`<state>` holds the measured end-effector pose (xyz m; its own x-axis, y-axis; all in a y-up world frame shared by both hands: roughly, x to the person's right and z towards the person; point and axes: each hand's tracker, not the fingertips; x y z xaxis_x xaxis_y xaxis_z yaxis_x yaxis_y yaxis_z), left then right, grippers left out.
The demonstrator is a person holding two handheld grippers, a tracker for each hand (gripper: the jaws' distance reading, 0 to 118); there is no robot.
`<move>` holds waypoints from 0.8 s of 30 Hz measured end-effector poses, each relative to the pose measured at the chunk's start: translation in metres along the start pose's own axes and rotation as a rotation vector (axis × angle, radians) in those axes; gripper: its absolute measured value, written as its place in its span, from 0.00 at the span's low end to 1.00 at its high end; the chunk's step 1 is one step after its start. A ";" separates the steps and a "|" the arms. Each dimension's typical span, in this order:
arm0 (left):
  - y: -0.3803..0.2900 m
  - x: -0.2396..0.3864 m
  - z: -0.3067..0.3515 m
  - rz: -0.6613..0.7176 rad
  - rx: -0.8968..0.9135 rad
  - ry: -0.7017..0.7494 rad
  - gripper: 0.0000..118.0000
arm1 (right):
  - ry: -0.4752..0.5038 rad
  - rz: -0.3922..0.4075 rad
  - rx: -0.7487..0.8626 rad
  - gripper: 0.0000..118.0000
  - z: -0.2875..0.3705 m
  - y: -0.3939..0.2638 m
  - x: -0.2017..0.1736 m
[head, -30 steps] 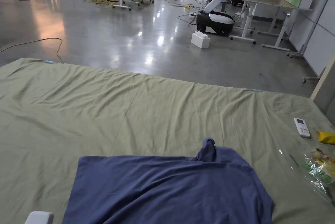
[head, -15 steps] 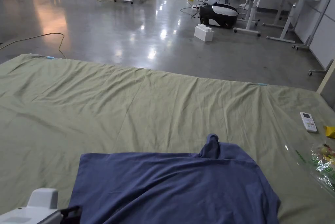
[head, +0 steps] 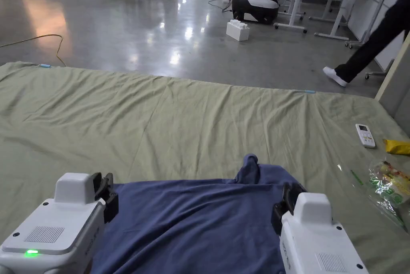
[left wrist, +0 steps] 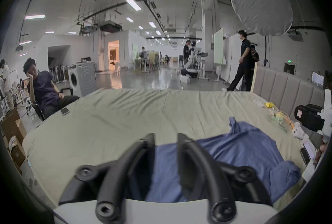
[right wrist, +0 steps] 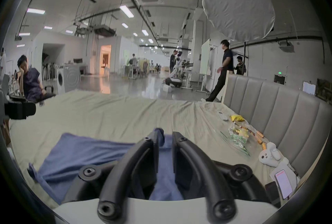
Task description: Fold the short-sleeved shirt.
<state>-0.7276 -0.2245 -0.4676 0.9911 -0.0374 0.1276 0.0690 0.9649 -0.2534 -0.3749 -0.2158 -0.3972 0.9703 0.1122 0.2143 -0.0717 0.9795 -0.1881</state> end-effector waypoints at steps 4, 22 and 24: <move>-0.002 0.008 -0.011 0.025 -0.042 -0.023 0.03 | 0.006 0.007 0.053 0.02 -0.004 0.009 -0.006; -0.030 -0.064 -0.092 0.180 -0.415 0.011 0.02 | 0.069 0.051 -0.010 0.00 -0.037 -0.014 -0.008; -0.035 -0.082 -0.121 0.185 -0.453 0.029 0.02 | 0.070 0.055 -0.038 0.00 -0.044 -0.021 -0.007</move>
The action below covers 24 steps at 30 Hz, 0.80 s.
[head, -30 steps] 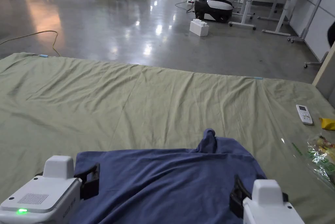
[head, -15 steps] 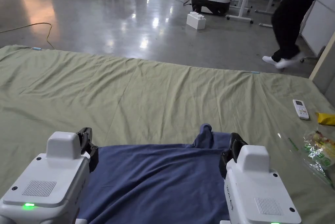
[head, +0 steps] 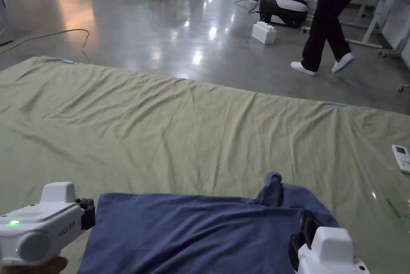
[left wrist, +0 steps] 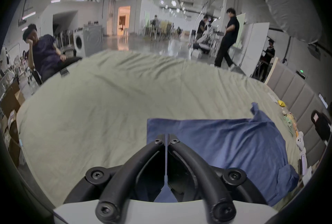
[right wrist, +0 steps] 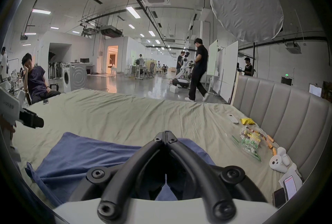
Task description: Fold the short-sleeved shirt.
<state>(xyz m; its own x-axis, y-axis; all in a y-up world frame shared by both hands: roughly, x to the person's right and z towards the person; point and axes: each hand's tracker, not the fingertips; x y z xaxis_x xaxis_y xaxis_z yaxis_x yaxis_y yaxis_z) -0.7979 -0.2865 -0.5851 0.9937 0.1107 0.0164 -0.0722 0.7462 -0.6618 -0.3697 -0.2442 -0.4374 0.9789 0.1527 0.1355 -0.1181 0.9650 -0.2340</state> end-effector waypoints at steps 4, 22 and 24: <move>0.025 -0.023 -0.055 0.054 -0.128 -0.019 0.02 | -0.001 -0.001 -0.055 0.00 -0.013 -0.013 0.003; 0.027 0.004 -0.157 -0.089 -0.322 0.072 0.61 | -0.025 0.010 -0.239 0.00 -0.041 -0.060 0.019; 0.022 0.004 -0.167 -0.110 -0.310 0.092 0.61 | -0.025 0.013 -0.250 0.00 -0.045 -0.062 0.022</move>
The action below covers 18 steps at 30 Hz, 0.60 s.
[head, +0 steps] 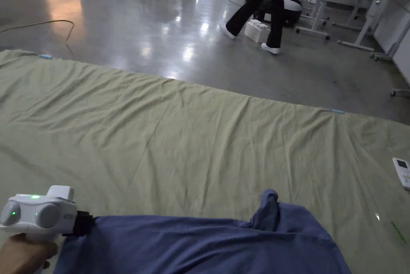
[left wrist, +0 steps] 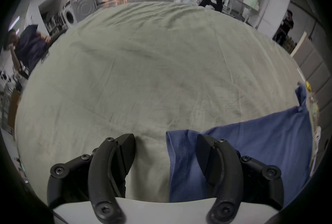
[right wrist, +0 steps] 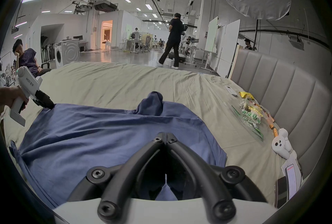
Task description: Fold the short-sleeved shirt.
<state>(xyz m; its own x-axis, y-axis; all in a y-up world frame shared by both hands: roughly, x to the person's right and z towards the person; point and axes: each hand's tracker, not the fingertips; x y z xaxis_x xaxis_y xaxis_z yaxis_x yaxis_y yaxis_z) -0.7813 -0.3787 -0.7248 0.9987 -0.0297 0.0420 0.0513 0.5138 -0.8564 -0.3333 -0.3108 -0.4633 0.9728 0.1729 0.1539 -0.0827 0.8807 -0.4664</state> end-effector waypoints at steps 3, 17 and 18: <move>0.003 0.012 -0.001 -0.069 0.042 0.015 0.46 | -0.010 -0.015 -0.015 0.00 -0.011 0.003 0.008; 0.022 0.003 0.019 -0.062 0.132 0.024 0.05 | -0.023 -0.058 -0.322 0.60 -0.190 0.054 0.109; 0.025 0.002 0.022 -0.058 0.121 0.010 0.05 | -0.007 -0.052 -0.364 0.60 -0.201 0.056 0.112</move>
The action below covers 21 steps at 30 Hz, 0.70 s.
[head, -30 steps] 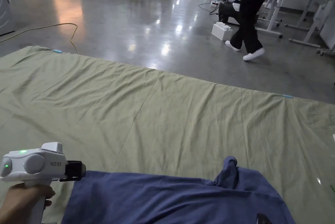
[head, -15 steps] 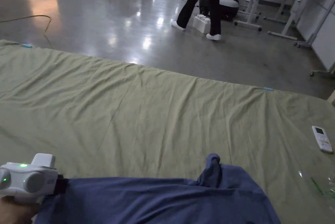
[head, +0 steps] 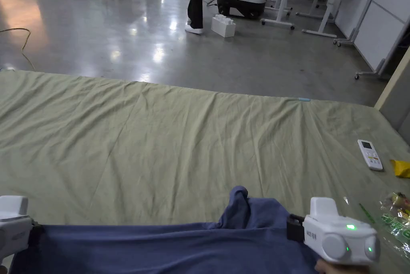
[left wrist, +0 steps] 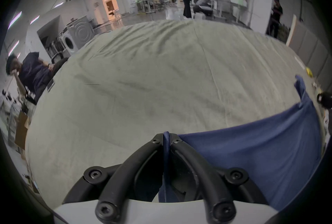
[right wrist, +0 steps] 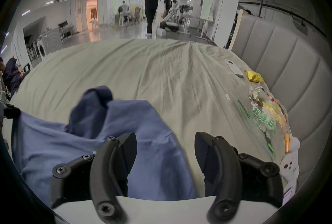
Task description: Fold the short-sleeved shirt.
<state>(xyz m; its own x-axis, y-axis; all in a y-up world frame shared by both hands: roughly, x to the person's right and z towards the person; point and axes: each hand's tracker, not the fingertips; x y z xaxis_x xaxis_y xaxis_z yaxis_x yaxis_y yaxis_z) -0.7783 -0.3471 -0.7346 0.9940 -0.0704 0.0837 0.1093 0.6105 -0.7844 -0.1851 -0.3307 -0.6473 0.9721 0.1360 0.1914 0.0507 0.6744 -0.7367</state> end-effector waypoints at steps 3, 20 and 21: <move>0.001 0.004 0.004 -0.059 0.013 0.023 0.05 | 0.062 -0.006 -0.089 0.60 -0.031 0.012 0.006; 0.004 0.023 0.006 -0.080 0.032 0.027 0.05 | 0.011 0.152 -0.135 0.03 -0.053 0.011 -0.034; -0.002 0.031 0.033 -0.077 0.041 0.024 0.05 | 0.012 0.133 -0.124 0.03 -0.047 0.011 -0.032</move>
<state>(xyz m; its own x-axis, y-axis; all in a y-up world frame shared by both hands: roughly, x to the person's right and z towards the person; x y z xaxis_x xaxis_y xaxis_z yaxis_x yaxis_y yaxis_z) -0.7477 -0.3244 -0.7100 0.9824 -0.1367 0.1275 0.1857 0.6347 -0.7501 -0.2054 -0.3620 -0.6917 0.9747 0.2088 0.0794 -0.0515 0.5560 -0.8296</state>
